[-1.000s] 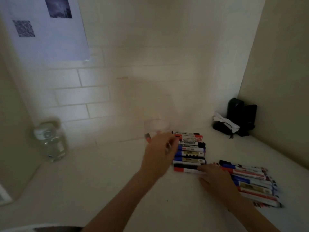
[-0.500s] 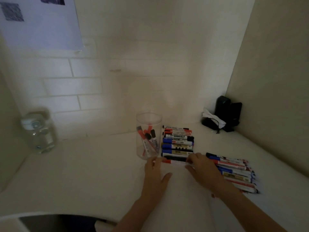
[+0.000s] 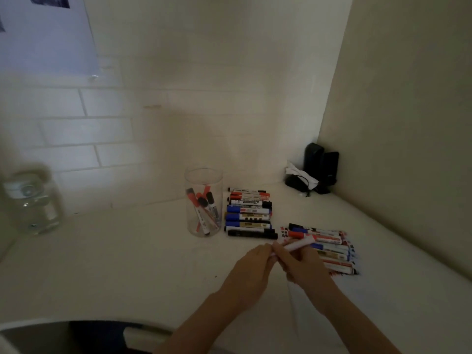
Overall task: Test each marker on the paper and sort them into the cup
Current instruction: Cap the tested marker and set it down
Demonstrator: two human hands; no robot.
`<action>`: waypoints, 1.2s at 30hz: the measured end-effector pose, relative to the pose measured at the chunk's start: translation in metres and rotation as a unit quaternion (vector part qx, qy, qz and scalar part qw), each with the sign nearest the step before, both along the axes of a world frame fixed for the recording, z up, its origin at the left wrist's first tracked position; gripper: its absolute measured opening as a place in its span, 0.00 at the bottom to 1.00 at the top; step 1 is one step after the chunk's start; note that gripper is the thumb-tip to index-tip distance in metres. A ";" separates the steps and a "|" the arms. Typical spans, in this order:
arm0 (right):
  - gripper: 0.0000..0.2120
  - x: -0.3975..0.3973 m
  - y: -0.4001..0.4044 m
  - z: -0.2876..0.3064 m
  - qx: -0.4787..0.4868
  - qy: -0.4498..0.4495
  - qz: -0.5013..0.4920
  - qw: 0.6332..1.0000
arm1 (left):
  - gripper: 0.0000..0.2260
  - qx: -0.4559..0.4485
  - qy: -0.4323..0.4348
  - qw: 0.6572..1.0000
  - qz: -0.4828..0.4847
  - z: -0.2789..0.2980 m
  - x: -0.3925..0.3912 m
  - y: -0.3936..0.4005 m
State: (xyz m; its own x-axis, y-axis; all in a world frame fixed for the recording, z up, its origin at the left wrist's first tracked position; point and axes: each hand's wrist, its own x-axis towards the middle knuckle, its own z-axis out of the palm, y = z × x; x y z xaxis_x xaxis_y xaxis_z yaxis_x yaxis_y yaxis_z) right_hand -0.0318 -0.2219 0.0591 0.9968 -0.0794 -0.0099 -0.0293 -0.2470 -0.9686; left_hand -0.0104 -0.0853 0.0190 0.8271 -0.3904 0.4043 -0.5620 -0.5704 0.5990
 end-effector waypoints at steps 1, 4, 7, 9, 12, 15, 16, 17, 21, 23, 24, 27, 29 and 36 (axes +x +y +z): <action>0.11 -0.002 -0.001 0.000 0.011 0.001 0.006 1.000 | 0.13 0.006 0.002 1.000 -0.002 0.003 -0.002 0.000; 0.11 -0.006 -0.006 0.005 0.043 0.000 0.036 0.998 | 0.11 0.002 0.028 0.999 -0.032 0.014 -0.009 0.002; 0.13 -0.011 -0.011 0.007 0.061 -0.013 0.062 0.996 | 0.06 -0.016 0.060 0.996 -0.070 0.022 -0.014 0.003; 0.13 -0.014 -0.015 0.006 0.070 -0.016 0.060 0.996 | 0.06 -0.025 0.075 0.993 -0.083 0.023 -0.016 0.001; 0.10 -0.015 -0.022 0.004 0.085 -0.022 0.023 0.996 | 0.07 -0.056 0.102 0.991 -0.065 0.021 -0.014 -0.001; 0.08 -0.018 -0.032 0.006 0.119 -0.008 0.024 0.993 | 0.07 -0.111 0.130 0.984 -0.051 0.019 -0.014 0.001; 0.08 -0.020 -0.037 0.006 0.142 0.013 0.039 0.989 | 0.06 -0.128 0.145 0.980 -0.053 0.019 -0.013 0.003; 0.10 -0.021 -0.043 0.006 0.169 0.038 0.052 0.984 | 0.04 -0.146 0.164 0.974 -0.049 0.020 -0.012 0.007; 0.06 -0.018 -0.065 0.010 -0.016 0.070 0.118 0.990 | 0.04 -0.257 0.270 0.928 -0.008 0.024 -0.001 0.024; 0.07 -0.016 -0.055 0.009 -0.131 0.071 0.185 0.971 | 0.05 -0.294 0.295 0.909 0.010 0.024 -0.001 0.023; 0.08 -0.015 -0.047 0.008 -0.132 0.074 0.200 0.968 | 0.06 -0.300 0.298 0.906 0.017 0.024 -0.003 0.020; 0.13 -0.011 -0.020 0.004 -0.069 0.062 0.192 0.977 | 0.09 -0.358 0.316 0.878 -0.012 0.023 -0.010 0.009; 0.13 -0.009 -0.009 -0.001 -0.092 0.020 0.155 0.983 | 0.11 -0.415 0.321 0.851 0.005 0.022 -0.012 0.005; 0.11 -0.012 0.000 -0.007 -0.319 -0.156 0.046 0.934 | 0.08 -0.521 0.370 0.763 0.099 0.021 -0.007 -0.011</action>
